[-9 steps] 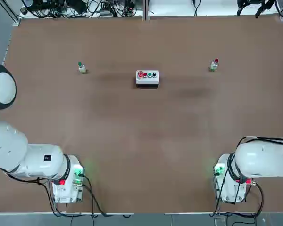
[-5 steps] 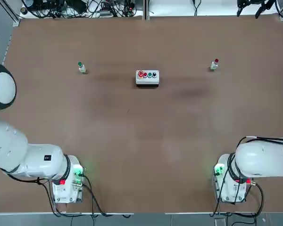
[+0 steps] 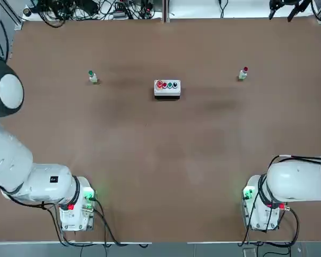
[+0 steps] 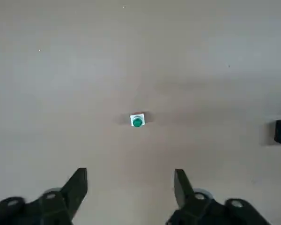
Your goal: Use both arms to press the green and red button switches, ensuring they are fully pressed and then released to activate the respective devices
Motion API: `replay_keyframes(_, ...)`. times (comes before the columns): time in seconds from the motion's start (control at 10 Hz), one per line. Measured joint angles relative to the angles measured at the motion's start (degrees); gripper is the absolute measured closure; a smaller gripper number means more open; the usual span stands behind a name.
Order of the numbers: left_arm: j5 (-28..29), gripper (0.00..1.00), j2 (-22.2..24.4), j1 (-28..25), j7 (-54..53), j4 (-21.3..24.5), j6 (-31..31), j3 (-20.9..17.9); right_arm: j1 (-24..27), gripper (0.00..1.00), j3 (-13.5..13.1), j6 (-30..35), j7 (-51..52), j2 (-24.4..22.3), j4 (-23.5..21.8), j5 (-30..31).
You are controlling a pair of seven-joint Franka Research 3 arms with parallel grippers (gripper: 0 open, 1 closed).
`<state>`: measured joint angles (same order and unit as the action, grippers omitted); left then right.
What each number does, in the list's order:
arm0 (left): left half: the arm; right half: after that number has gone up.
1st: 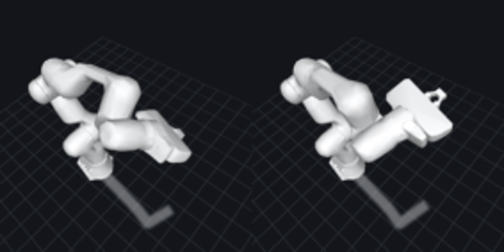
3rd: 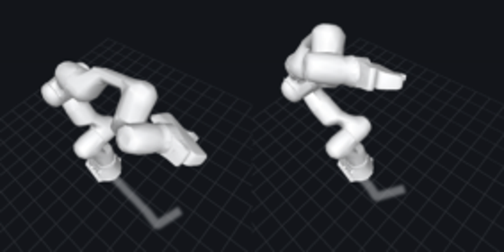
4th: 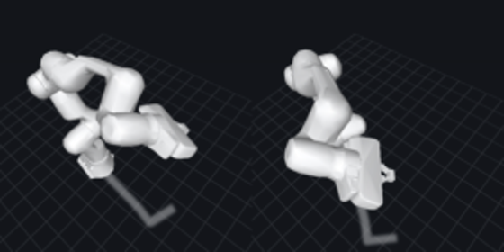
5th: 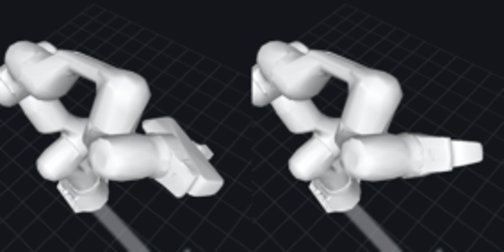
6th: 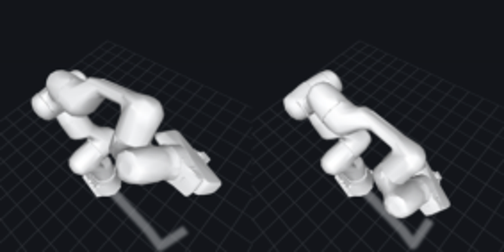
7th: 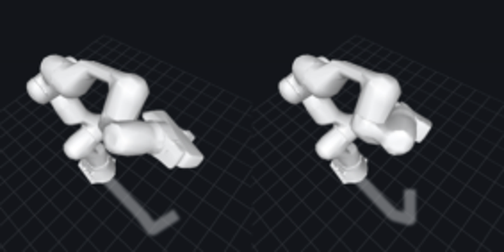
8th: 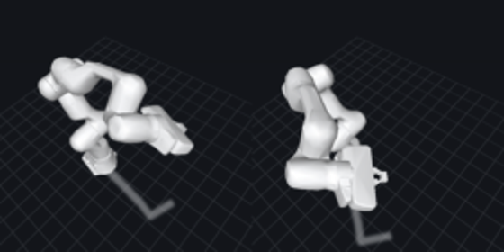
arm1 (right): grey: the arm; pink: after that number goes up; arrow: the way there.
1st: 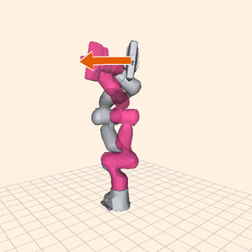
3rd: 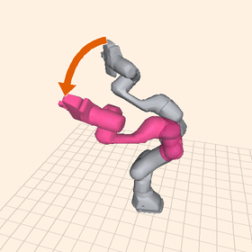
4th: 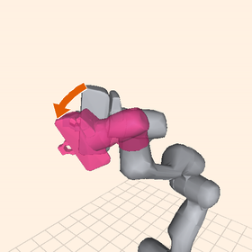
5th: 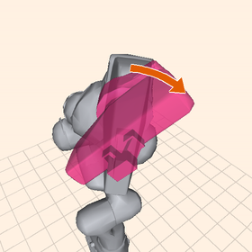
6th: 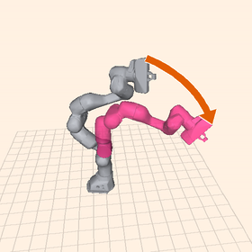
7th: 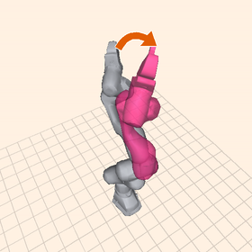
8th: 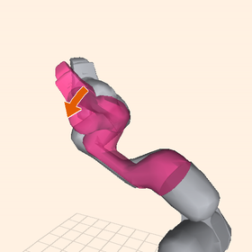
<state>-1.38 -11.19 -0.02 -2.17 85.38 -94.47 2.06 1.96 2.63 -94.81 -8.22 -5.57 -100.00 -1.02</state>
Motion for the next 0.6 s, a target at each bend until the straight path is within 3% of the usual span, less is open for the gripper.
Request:
replay_keyframes(0.4,0.0,0.55,-0.1,0.8,0.8,9.7,-8.4,0.6,0.1,0.83,-0.1,-8.0,0.1,6.1,-0.5,0.1)
replay_keyframes(0.6,0.0,0.70,-0.1,0.8,1.1,13.1,-10.7,0.6,0.2,0.97,-0.2,-12.1,0.2,11.0,-0.9,0.5)
